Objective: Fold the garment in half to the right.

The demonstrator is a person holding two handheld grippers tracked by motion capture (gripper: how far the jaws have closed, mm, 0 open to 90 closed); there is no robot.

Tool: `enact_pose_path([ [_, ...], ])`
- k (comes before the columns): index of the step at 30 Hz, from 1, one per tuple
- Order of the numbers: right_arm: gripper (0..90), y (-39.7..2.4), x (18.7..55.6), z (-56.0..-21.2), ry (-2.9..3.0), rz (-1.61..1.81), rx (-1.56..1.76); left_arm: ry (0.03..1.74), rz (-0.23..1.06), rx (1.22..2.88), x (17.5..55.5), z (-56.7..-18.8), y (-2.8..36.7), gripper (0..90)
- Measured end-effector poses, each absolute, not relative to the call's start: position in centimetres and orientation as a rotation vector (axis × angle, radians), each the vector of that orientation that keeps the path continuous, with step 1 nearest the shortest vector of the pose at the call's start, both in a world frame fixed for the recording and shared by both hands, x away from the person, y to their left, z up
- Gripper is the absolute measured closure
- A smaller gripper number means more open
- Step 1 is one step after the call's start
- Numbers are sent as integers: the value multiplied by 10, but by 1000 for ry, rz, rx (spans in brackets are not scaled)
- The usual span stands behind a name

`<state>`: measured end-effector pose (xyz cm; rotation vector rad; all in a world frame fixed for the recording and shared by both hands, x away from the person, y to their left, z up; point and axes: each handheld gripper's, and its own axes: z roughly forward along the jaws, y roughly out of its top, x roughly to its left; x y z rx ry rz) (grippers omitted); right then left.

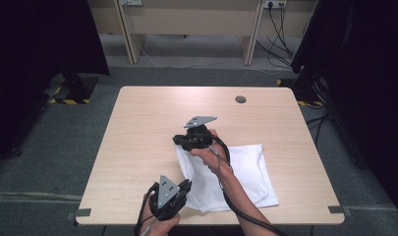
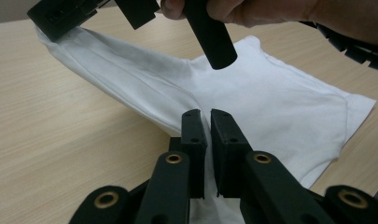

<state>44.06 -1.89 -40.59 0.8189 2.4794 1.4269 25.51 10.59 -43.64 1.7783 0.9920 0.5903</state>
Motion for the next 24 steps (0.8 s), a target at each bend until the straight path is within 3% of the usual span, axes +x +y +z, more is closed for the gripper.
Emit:
enact_pose_path([
  [24,834,-24,447,-385,2376,1506,873,978,697,1775,261,-409,111,847],
])
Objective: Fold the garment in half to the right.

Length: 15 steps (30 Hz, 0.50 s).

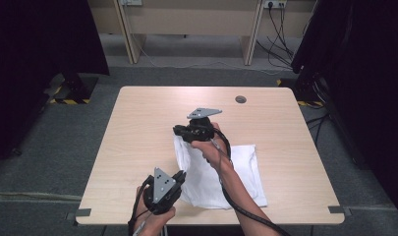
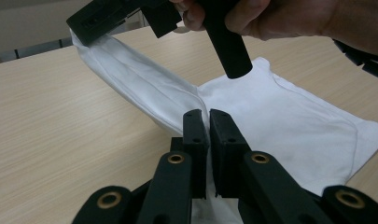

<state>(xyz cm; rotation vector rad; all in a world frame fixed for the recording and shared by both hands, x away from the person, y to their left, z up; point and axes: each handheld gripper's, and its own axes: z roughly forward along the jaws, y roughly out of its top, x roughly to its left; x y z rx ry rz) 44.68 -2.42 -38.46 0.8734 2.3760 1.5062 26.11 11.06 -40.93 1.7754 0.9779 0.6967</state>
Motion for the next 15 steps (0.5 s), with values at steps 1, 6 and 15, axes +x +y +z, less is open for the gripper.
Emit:
enact_pose_path([
  [1,834,-26,447,-384,2374,1508,876,974,693,1778,262,-409,109,847],
  [6,833,-33,449,-381,2381,1481,872,945,672,1780,265,-405,97,854],
  [15,833,-60,453,-375,2358,1424,893,932,663,1776,273,-399,71,857],
])
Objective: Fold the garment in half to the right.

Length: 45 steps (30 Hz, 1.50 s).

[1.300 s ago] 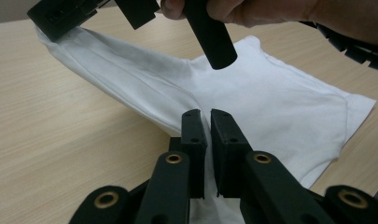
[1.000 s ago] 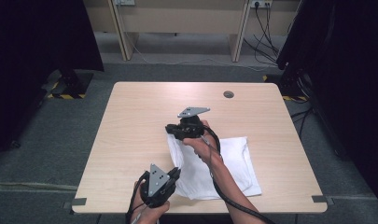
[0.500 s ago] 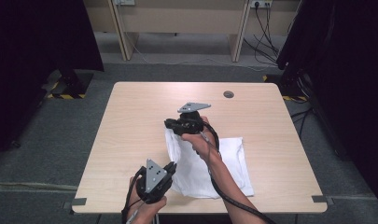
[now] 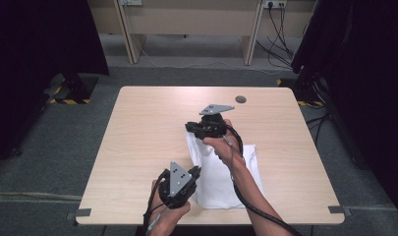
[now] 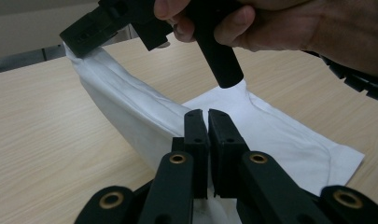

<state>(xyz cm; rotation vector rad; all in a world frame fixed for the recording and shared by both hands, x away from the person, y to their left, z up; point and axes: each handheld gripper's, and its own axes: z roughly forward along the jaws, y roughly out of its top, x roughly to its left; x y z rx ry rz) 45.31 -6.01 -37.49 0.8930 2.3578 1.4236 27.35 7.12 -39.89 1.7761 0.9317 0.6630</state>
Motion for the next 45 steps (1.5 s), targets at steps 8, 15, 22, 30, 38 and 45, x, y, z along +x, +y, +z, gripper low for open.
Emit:
enact_pose_path([
  [8,833,-86,456,-373,2335,1399,922,894,647,1784,277,-392,50,862],
  [15,833,-110,454,-374,2311,1389,951,857,614,1809,281,-391,28,864],
  [22,833,-143,454,-381,2282,1364,1025,822,572,1835,288,-394,2,864],
  [30,833,-176,454,-392,2253,1330,1088,817,518,1834,295,-404,-23,862],
  [38,832,-202,454,-404,2234,1287,1150,811,488,1856,299,-418,-47,862],
  [45,829,-223,452,-416,2219,1251,1207,793,467,1890,302,-428,-61,860],
])
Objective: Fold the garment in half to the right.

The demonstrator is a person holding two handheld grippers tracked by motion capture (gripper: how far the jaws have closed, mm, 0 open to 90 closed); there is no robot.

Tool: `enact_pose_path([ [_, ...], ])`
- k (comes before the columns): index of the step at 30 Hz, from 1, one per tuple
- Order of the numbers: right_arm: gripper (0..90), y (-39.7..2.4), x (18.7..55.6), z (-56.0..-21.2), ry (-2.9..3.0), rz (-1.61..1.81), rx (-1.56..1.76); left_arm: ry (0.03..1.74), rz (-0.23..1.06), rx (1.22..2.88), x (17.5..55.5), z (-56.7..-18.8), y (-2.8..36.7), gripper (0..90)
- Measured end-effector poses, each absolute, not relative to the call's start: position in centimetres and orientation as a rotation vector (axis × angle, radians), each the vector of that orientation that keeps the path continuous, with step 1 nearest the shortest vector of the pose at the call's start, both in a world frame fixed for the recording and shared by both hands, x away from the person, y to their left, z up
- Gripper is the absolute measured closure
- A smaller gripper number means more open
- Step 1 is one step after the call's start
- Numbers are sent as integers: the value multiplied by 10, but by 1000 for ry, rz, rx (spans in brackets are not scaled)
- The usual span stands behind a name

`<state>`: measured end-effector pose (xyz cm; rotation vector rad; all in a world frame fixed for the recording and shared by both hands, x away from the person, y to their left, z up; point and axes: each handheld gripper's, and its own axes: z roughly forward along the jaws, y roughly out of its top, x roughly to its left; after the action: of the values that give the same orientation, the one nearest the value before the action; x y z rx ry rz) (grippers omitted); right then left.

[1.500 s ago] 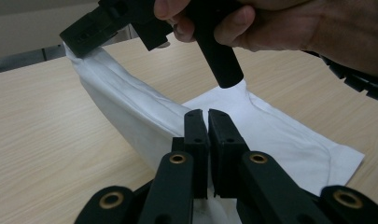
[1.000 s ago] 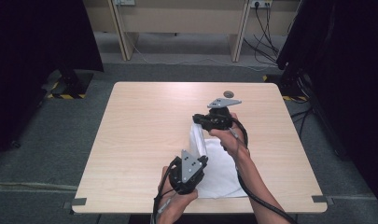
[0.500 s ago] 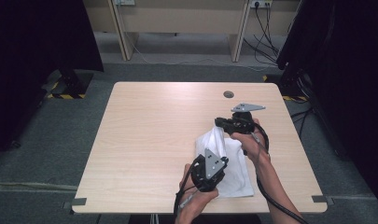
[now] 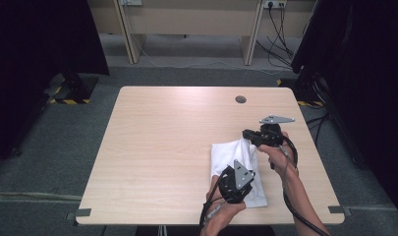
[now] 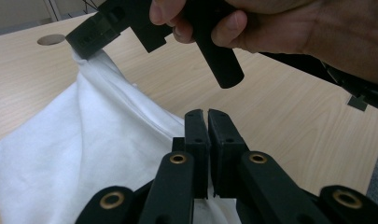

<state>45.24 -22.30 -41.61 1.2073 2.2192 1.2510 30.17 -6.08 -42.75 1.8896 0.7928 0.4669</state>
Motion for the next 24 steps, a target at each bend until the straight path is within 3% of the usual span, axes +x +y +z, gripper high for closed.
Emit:
enact_pose_path([
  [19,802,-239,461,-443,2231,1190,1281,790,395,1927,313,-456,-89,834],
  [24,682,-244,462,-443,2221,1148,1304,792,390,1898,313,-458,-85,654],
])
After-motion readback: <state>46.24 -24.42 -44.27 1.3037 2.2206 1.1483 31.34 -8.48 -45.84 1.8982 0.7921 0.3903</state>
